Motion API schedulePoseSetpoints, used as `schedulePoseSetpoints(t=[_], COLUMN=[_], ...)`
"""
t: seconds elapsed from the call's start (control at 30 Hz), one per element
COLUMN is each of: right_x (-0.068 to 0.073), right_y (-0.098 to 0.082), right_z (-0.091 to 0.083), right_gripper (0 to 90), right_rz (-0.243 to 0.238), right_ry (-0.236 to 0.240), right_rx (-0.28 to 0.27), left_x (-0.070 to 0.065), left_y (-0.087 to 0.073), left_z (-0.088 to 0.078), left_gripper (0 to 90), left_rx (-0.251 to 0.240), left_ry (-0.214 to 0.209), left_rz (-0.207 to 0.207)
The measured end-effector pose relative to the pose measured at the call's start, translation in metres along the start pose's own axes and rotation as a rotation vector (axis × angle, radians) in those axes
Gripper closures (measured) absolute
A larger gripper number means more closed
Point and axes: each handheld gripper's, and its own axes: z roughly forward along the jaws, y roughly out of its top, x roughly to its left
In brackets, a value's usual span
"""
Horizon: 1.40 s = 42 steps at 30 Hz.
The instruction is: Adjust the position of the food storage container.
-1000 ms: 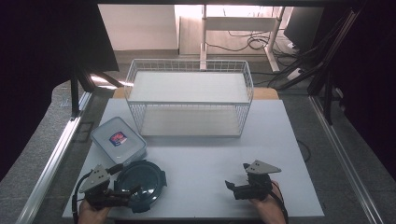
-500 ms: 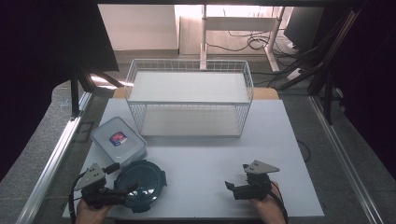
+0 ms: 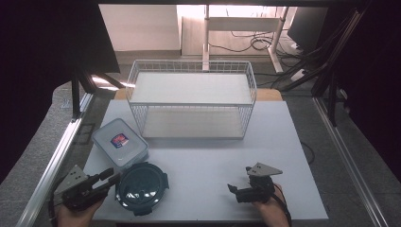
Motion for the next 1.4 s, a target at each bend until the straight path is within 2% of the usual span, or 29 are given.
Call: schedulePoseSetpoints(t=[0.07, 0.13, 0.3, 0.57, 0.67, 0.77, 0.87, 0.9, 1.03, 1.1, 1.23, 1.4], right_x=[0.000, 0.000, 0.002, 0.006, 0.007, 0.009, 0.011, 0.011, 0.011, 0.011, 0.011, 0.012], right_y=[0.000, 0.000, 0.000, 0.001, 0.001, 0.002, 0.002, 0.002, 0.003, 0.003, 0.003, 0.004], right_z=[0.000, -0.001, 0.000, 0.001, 0.001, 0.001, 0.002, 0.002, 0.003, 0.003, 0.002, 0.002], right_gripper=[5.0, 5.1, 5.3, 5.3, 5.4, 5.4, 5.4, 5.4, 5.4, 5.4, 5.4, 5.6], right_rz=[-0.002, -0.004, -0.011, -0.021, -0.025, -0.033, -0.035, -0.036, -0.037, -0.037, -0.035, -0.028], right_ry=[-0.002, -0.006, -0.001, 0.011, 0.013, 0.015, 0.018, 0.019, 0.022, 0.021, 0.021, 0.031], right_rx=[0.001, 0.003, 0.006, 0.011, 0.014, 0.017, 0.019, 0.020, 0.026, 0.027, 0.026, 0.029], left_x=[0.003, 0.004, 0.000, -0.009, -0.014, -0.021, -0.029, -0.029, -0.028, -0.031, -0.038, -0.045], left_y=[-0.004, -0.010, -0.021, -0.042, -0.043, -0.041, -0.039, -0.039, -0.034, -0.031, -0.024, -0.015], left_z=[-0.003, -0.004, -0.001, 0.010, 0.014, 0.019, 0.026, 0.027, 0.036, 0.042, 0.057, 0.075], left_gripper=[81.8, 89.8, 90.0, 90.0, 90.0, 90.0, 90.0, 90.0, 90.0, 90.0, 90.0, 90.0], left_rx=[0.036, 0.071, 0.162, 0.311, 0.359, 0.383, 0.408, 0.404, 0.399, 0.401, 0.401, 0.400], left_ry=[0.028, 0.038, 0.047, 0.036, 0.044, 0.013, 0.067, 0.063, 0.031, 0.022, -0.023, -0.045], left_rz=[0.013, 0.014, 0.012, -0.043, -0.024, -0.014, 0.012, 0.006, 0.001, 0.010, 0.024, 0.047])
